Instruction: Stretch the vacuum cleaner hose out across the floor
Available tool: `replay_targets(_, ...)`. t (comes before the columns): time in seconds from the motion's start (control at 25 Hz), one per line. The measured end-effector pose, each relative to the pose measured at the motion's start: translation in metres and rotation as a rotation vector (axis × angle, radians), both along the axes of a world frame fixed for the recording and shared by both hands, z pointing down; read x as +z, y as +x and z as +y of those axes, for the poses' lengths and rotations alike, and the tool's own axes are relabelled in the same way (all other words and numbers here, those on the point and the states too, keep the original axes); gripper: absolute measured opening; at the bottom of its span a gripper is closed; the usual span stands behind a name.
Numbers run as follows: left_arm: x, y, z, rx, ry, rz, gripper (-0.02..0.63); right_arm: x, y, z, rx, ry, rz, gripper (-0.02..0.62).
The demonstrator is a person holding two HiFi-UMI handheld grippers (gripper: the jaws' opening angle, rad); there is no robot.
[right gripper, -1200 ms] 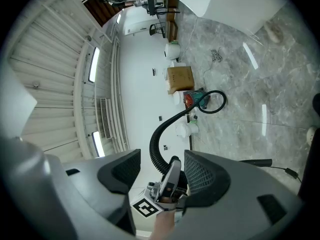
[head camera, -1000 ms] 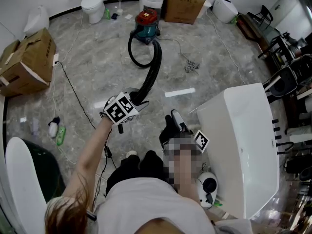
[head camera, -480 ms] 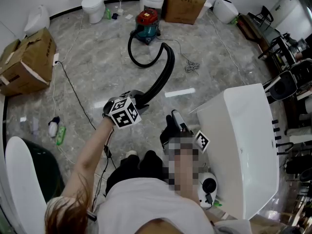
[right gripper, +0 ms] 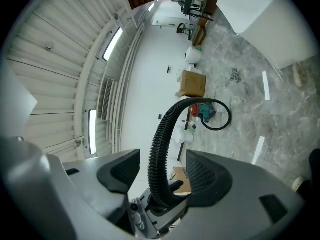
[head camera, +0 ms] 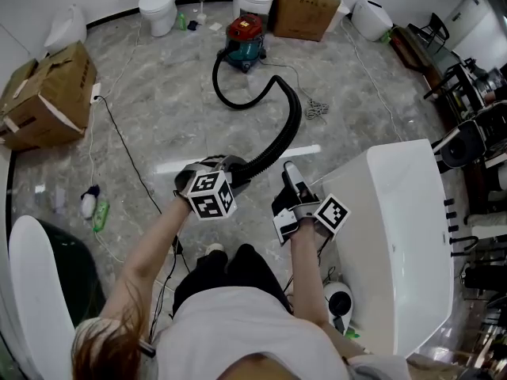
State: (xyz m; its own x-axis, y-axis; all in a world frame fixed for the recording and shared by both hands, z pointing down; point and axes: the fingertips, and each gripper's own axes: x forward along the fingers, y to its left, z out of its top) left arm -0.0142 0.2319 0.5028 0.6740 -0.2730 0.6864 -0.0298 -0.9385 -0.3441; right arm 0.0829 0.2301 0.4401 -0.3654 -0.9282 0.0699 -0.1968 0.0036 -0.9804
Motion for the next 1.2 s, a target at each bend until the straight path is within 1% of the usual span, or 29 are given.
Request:
replay_targets(0.12,0.001,0.000,0.008,0.026,0.022,-0.018,0.144,0.001,-0.004,-0.013,-0.012,-0.021,-0.024,0.275)
replay_targets(0.28,0.007,0.001,0.019,0.066,0.059,-0.049,0.144,0.007,-0.011,-0.029,-0.029,-0.051,-0.019,0.275)
replay_targets(0.4,0.010,0.006,0.030,0.091,0.071,-0.063,0.144,0.019,-0.009,-0.032,-0.017,-0.090,-0.071,0.273)
replay_targets(0.56,0.012,0.004,0.032,0.102,0.077,-0.071,0.144,0.020,-0.010,-0.030,0.008,-0.110,-0.112,0.272)
replay_targets(0.6,0.011,0.004,0.031,0.104,0.082,-0.075,0.144,0.022,-0.010,-0.029,0.014,-0.120,-0.118,0.264)
replay_targets(0.64,0.011,0.004,0.030,0.106,0.088,-0.079,0.144,0.024,-0.009,-0.028,0.021,-0.130,-0.127,0.217)
replay_targets(0.68,0.011,0.004,0.029,0.108,0.094,-0.085,0.144,0.025,-0.008,-0.028,0.028,-0.136,-0.141,0.195)
replay_targets(0.72,0.012,0.004,0.028,0.110,0.101,-0.092,0.144,0.025,-0.007,-0.028,0.034,-0.137,-0.156,0.189)
replay_targets(0.84,0.016,0.006,0.029,0.119,0.112,-0.120,0.146,0.026,-0.004,-0.026,0.052,-0.137,-0.171,0.181)
replay_targets(1.04,0.018,0.007,0.030,0.130,0.098,-0.112,0.165,0.027,-0.003,-0.027,0.068,-0.140,-0.176,0.176)
replay_targets(1.2,0.018,0.007,0.034,0.132,0.094,-0.128,0.180,0.029,-0.003,-0.026,0.075,-0.151,-0.189,0.176)
